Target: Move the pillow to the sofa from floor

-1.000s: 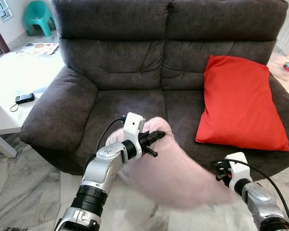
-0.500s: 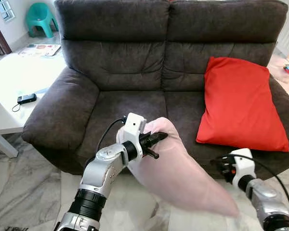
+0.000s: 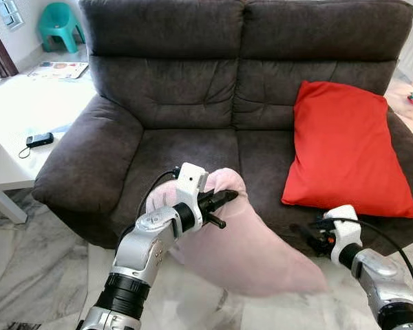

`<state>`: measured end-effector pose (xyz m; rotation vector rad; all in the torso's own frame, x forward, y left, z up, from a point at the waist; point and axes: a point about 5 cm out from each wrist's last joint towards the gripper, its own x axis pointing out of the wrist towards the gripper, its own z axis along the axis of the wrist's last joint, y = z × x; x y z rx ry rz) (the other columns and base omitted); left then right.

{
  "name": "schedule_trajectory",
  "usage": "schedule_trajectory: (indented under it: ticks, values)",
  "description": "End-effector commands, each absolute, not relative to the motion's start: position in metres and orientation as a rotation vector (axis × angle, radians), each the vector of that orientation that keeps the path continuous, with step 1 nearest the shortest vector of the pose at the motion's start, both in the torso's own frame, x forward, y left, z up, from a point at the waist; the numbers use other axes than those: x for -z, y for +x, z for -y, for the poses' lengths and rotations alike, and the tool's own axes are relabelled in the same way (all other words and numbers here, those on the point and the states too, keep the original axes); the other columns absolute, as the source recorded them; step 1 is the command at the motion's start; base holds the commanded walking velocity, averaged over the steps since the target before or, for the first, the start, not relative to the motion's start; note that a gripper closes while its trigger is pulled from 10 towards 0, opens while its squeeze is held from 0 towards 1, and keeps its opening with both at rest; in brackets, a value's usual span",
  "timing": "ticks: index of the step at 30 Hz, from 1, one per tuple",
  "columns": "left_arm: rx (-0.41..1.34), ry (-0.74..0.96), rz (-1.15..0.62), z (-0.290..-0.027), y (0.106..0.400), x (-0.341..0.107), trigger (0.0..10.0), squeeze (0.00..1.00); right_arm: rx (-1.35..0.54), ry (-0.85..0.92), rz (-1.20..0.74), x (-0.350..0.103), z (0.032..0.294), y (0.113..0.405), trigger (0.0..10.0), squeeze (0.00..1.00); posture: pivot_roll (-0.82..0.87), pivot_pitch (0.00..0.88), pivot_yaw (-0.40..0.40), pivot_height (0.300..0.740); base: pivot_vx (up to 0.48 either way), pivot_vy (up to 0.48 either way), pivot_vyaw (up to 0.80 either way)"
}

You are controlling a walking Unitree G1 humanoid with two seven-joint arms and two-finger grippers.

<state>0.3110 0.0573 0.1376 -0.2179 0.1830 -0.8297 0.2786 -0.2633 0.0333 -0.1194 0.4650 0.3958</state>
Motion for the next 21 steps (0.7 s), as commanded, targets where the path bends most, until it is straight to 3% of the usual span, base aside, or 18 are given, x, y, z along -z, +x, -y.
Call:
schedule_trajectory:
  ticks: [1,7,15,21]
  values:
    - [0.865,-0.209,-0.095,-0.052,0.311,-0.158,10.0,0.00,-0.442,-0.146,-0.482,-0.034,0.267,0.274,10.0,1.00,0.03,0.000,-0.023,0.740,0.000,0.000,0.00]
    - [0.868,-0.205,-0.098,-0.051,0.311,-0.157,10.0,0.00,-0.504,-0.107,-0.467,-0.038,0.265,0.272,10.0,1.00,0.02,0.000,-0.023,0.740,0.000,0.000,0.00]
    - [0.874,-0.186,-0.106,-0.049,0.310,-0.154,10.0,0.00,-0.488,0.118,-0.245,-0.068,0.267,0.285,10.0,1.00,0.02,0.000,-0.029,0.740,0.000,0.000,0.00]
    - [0.870,-0.180,-0.108,-0.049,0.310,-0.153,10.0,0.00,-0.635,0.032,-0.385,-0.054,0.260,0.268,10.0,1.00,0.02,0.000,-0.031,0.740,0.000,0.000,0.00]
